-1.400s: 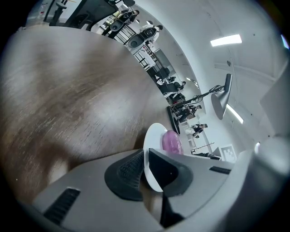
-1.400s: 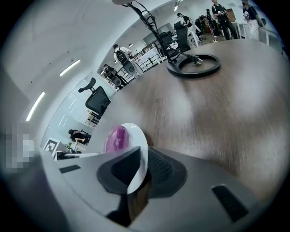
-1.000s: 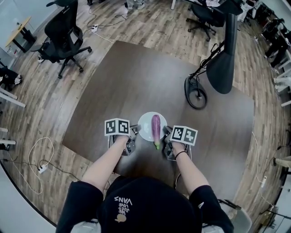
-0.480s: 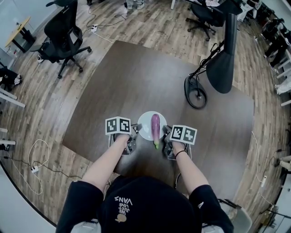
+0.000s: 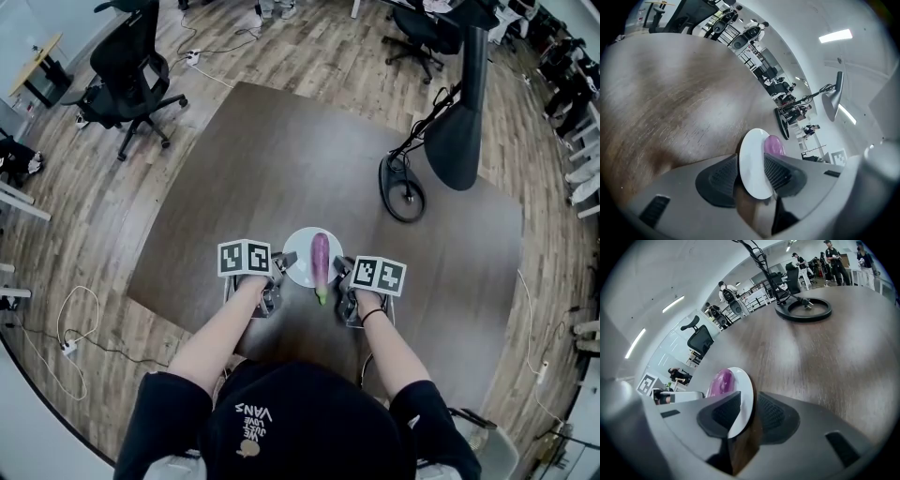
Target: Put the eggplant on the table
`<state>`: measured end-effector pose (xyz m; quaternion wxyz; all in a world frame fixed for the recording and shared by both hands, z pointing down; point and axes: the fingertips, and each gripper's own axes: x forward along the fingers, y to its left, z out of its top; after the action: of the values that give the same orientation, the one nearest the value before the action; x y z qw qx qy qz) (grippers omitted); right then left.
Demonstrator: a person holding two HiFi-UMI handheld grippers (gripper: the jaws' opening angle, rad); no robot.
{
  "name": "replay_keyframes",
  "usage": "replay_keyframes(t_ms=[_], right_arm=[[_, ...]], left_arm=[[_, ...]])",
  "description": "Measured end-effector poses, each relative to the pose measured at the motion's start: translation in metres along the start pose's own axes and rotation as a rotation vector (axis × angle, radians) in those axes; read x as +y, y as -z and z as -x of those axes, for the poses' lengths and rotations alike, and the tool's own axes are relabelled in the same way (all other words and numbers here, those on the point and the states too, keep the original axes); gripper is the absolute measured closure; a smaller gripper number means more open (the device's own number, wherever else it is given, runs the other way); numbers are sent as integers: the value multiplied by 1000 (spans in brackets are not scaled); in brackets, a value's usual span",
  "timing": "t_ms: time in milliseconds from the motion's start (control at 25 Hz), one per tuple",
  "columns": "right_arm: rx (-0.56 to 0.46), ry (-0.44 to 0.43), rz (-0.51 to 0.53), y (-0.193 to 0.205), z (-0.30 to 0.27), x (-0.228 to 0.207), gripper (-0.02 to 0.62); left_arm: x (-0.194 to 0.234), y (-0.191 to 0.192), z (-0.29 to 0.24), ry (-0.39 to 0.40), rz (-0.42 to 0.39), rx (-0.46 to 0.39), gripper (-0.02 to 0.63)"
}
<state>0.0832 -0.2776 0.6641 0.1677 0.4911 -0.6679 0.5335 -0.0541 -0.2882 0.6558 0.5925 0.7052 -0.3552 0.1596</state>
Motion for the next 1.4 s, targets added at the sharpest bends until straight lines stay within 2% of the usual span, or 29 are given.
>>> replay_keyframes(t_ms=[360,600,640,720,840,1000,1160,1400], right_arm=[[-48,18,61,-3,12,3,485],[-109,-1,101,-13,29,19,486],[-129,-3,107,-16,34,22,495],[-178,-7,133,-21,44,28,541],[-237,-14,187,-26,60,36,557],[-274,-34,246,-24,78,47,563],[-308,-42,292,-20,95,58,571],[-356,-64,347,-14,116,77,577]], left_arm=[[4,-9,17,-34,-65,-112,434],[-16,-14,32,-15,-164,-176,439],[-21,-15,35,-11,-190,-191,448],[-30,-17,43,-13,-254,-234,513],[-44,-17,57,-17,-331,-295,576],[-60,-13,74,-10,-379,-352,581],[-72,-7,92,-29,-461,-397,591],[-90,3,115,-8,-508,-451,595]])
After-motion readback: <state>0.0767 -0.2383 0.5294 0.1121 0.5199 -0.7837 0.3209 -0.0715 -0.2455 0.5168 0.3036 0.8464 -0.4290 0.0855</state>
